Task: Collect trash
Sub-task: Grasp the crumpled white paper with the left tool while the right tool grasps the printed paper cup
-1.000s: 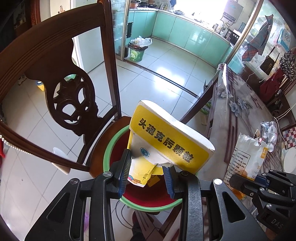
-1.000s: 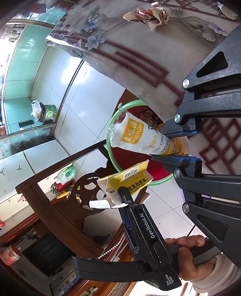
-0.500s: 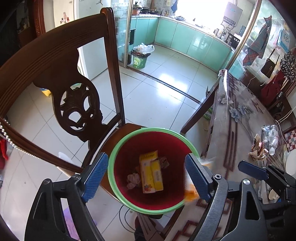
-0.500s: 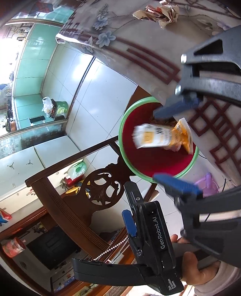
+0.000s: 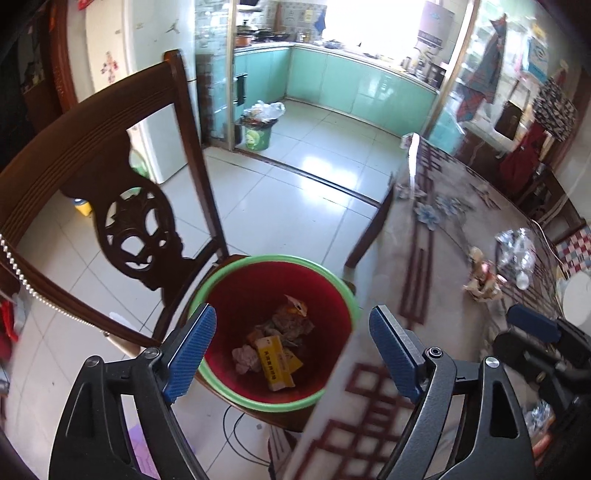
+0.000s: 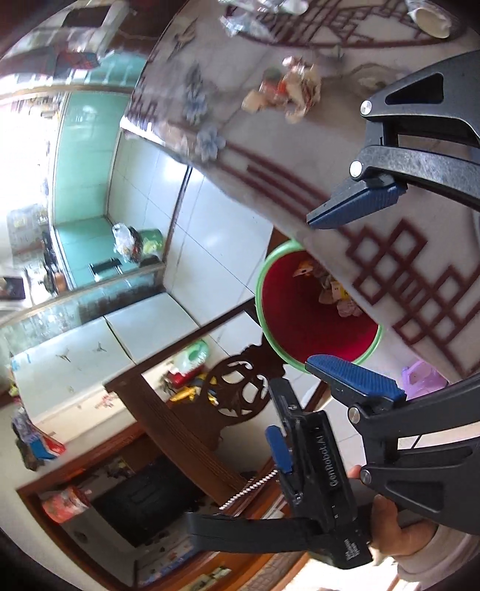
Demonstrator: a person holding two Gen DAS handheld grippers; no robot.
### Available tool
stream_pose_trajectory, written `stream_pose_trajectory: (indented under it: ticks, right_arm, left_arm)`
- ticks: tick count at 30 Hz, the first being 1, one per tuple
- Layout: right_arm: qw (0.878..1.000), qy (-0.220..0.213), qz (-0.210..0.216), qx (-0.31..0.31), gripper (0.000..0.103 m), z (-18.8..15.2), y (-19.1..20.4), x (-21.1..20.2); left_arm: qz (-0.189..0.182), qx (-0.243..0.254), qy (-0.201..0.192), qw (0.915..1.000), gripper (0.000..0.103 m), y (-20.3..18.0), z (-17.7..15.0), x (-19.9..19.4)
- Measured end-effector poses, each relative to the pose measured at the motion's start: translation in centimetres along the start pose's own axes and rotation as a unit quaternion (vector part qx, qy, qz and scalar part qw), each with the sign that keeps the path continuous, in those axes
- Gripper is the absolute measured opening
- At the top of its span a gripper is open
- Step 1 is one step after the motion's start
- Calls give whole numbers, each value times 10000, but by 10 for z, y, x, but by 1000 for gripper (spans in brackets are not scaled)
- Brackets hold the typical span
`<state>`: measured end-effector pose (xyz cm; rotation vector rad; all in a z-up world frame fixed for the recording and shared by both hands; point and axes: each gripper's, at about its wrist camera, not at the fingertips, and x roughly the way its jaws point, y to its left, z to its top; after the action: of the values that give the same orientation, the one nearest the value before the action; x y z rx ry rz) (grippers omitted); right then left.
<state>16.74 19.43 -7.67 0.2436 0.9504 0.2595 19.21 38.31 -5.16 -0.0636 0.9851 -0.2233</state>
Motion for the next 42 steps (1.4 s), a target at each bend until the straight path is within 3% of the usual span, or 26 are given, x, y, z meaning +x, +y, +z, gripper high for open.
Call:
stream_pose_trajectory:
  ticks: [12,16,19,22,24,26,29,35,36,38,42]
  right_arm:
    - [9892,-597,-1014,878,70,-52,-125,-138]
    - [9824,-521,-1372,1159,70,-83,-187,-183]
    - [9836,-130,-1525,956,70,-103,-232,-199]
    - [9874,443,-1488,298,70,-114,-265,-195]
    - [9866,800,-1398,-259,70,-123,-280,-186]
    - [9804,1221,-1309,-818,70,-129,-290,-171]
    - [9686,1521,-1313,-1460,70,-136,-296,-148]
    - [9510,1954,-1419,-1930,70,-146,-303,-105]
    - [9505,1974,-1458,-1908,70,-147,-305,-101]
    - [9564,1899,-1430,-1696,59,-150,-312,-100]
    - [9754,1446,-1270,-1080,57,-147,-322,-124]
  left_arm:
    - [-766,966,-29,9924,85,-131,-34,-30]
    - [-1305,1483,46,9803,85,-191,-61,-44]
    - [-1736,2066,132,9628,88,-240,-90,-53]
    - [-2107,2626,348,9410,93,-282,-122,-58]
    - [-2266,2811,557,9309,93,-303,-141,-58]
    - [-2271,2823,769,9289,93,-318,-155,-55]
    - [-2341,2650,1122,9286,93,-330,-169,-48]
    - [-2161,2639,1295,9311,93,-348,-181,-42]
    - [-2127,2684,1307,9304,93,-352,-182,-41]
    - [-2077,2754,1330,9292,93,-357,-183,-37]
    - [-2079,2872,1352,9252,93,-371,-187,-31]
